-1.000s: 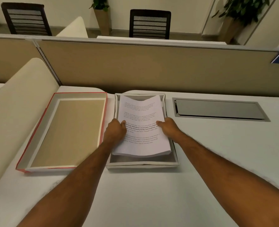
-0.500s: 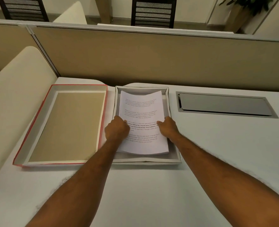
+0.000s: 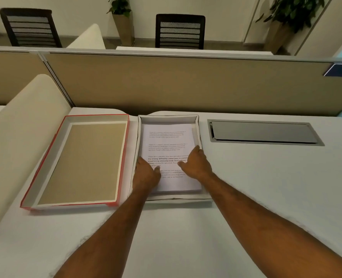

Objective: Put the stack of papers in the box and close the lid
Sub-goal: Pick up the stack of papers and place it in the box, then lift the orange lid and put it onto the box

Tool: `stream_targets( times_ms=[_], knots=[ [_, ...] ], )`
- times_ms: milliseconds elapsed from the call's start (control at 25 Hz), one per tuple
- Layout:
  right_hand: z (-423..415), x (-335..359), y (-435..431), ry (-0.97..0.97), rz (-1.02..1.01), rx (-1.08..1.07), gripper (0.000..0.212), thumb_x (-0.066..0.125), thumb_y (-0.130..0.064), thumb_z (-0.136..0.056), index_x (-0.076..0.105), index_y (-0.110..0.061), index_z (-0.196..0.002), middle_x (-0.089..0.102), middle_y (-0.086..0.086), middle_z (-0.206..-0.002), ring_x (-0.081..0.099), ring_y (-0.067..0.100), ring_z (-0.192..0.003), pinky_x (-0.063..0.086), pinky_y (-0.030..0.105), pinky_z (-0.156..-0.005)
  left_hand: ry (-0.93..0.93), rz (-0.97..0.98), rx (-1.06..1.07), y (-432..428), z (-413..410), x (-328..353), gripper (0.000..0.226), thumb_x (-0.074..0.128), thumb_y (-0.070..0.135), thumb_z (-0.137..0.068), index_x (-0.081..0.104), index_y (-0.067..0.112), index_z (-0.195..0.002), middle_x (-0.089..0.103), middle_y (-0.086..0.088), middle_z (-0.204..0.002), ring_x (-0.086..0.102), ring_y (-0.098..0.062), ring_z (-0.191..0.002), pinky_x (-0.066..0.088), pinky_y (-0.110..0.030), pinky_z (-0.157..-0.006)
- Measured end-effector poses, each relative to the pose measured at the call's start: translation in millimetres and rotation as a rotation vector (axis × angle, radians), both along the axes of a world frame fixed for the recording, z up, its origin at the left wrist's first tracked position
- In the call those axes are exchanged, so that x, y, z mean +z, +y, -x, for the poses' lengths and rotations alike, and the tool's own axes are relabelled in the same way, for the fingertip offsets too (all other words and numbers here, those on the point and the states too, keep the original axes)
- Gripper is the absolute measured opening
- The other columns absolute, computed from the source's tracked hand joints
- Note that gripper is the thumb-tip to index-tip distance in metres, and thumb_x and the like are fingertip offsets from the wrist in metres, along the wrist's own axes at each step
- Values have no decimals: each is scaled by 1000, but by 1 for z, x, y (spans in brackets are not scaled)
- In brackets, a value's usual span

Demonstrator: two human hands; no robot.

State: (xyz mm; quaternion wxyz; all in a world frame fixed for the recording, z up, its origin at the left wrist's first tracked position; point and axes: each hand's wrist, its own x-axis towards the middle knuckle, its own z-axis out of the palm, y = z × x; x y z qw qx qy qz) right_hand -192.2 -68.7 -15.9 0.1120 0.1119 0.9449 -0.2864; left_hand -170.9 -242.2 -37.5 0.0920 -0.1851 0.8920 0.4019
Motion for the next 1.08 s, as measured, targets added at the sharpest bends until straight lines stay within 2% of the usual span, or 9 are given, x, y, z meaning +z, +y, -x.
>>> stream_targets(
  times_ms=[120,280,440,560,720,920,1080],
  knots=[
    [-6,11,11,158,-178,109,74,66,-48,-82,35,-10,-138,51,14,-135,52,30,-121,48,44,-100,85,94,-141,7,-7,5,72,66,29,-88,29,6,-146,35,-16,-153,36,-33,-141,37,-47,-114],
    [-26,12,22,151,-224,170,66,63,-50,-83,41,-14,-134,53,11,-134,53,26,-118,49,40,-99,187,228,-294,8,-28,10,73,62,38,-90,29,9,-148,30,-12,-158,27,-30,-146,28,-43,-116],
    [-58,5,25,147,-207,212,67,62,-53,-82,41,-16,-134,52,9,-135,52,25,-119,47,39,-99,218,371,-397,-8,-49,10,75,53,54,-90,27,16,-151,22,-7,-162,19,-28,-149,18,-45,-120],
    [-76,6,25,178,-176,243,75,59,-55,-83,34,-16,-141,43,9,-146,43,27,-131,40,41,-108,213,467,-438,-24,-64,11,82,38,67,-89,21,19,-153,12,-6,-165,8,-27,-152,8,-51,-120],
    [-110,0,26,224,-168,260,83,51,-60,-86,20,-20,-151,22,5,-161,24,25,-147,26,44,-119,165,510,-423,-44,-96,4,91,27,77,-85,15,20,-155,2,-4,-166,-1,-26,-152,5,-59,-118],
    [-140,-15,15,211,-221,308,84,44,-62,-88,10,-21,-153,4,5,-164,6,23,-151,8,43,-123,138,558,-407,-73,-122,-4,97,21,82,-81,9,21,-156,-9,-5,-165,-10,-26,-152,-1,-62,-116],
    [-139,-12,-13,213,-199,357,84,42,-63,-88,7,-23,-154,1,5,-164,2,22,-152,3,41,-123,139,562,-373,-97,-127,-1,97,22,82,-81,12,21,-156,-11,-6,-165,-12,-26,-151,-6,-62,-116]
  ],
)
